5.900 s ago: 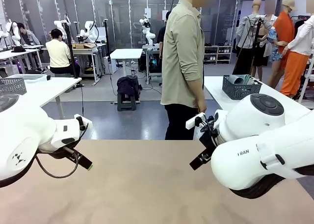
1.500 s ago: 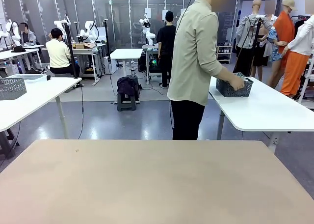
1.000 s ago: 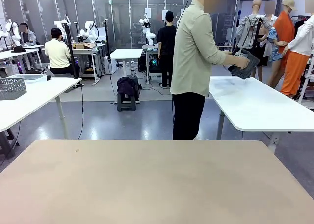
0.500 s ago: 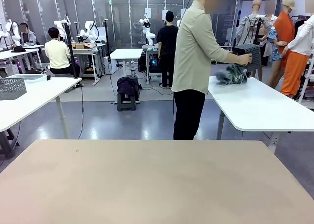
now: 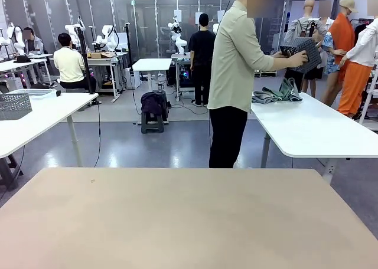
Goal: Fold the towels and place them in the basket.
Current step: When a person lays out a Towel with hook on the table, fold it in half twice.
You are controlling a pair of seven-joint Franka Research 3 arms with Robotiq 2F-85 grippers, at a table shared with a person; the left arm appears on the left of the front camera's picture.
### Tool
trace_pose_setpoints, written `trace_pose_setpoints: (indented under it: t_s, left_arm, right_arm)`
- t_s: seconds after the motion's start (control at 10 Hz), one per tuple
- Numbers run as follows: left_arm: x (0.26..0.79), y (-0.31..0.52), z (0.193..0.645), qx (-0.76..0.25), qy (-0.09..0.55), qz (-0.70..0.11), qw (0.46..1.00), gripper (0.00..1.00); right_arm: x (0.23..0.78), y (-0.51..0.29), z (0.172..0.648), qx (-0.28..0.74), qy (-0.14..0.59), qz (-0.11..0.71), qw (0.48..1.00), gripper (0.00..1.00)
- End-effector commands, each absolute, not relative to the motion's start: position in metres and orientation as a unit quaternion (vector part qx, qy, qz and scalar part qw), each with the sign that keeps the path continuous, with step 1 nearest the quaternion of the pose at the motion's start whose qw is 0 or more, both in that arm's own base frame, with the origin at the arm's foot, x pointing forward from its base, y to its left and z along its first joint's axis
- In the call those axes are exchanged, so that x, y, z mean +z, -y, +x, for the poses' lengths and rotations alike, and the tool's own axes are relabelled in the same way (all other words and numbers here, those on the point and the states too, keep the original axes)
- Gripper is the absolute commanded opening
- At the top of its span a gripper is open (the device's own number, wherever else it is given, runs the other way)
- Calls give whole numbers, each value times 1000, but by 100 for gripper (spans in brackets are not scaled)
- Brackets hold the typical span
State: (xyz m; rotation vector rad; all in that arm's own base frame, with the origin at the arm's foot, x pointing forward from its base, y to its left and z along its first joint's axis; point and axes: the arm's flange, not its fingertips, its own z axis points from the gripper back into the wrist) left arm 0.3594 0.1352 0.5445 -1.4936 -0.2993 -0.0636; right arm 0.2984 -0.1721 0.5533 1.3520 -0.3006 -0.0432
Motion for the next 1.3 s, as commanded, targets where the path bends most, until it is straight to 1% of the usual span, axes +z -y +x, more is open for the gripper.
trace_pose_setpoints:
  t_s: [0.0, 0.2, 0.3, 1.2]
  left_arm:
    - [551, -142, 360, -35, 110, -675, 729, 100]
    - [549, -144, 361, -40, 118, -668, 734, 100]
    - [544, -135, 359, -30, 132, -675, 726, 100]
    - [544, -135, 359, -30, 132, -675, 726, 100]
  right_arm:
    - [556, 176, 298, -24, 119, 622, 774, 100]
    - [555, 177, 299, -27, 121, 617, 777, 100]
    - [552, 172, 299, -20, 136, 624, 770, 100]
    - [552, 172, 299, -20, 136, 624, 770, 100]
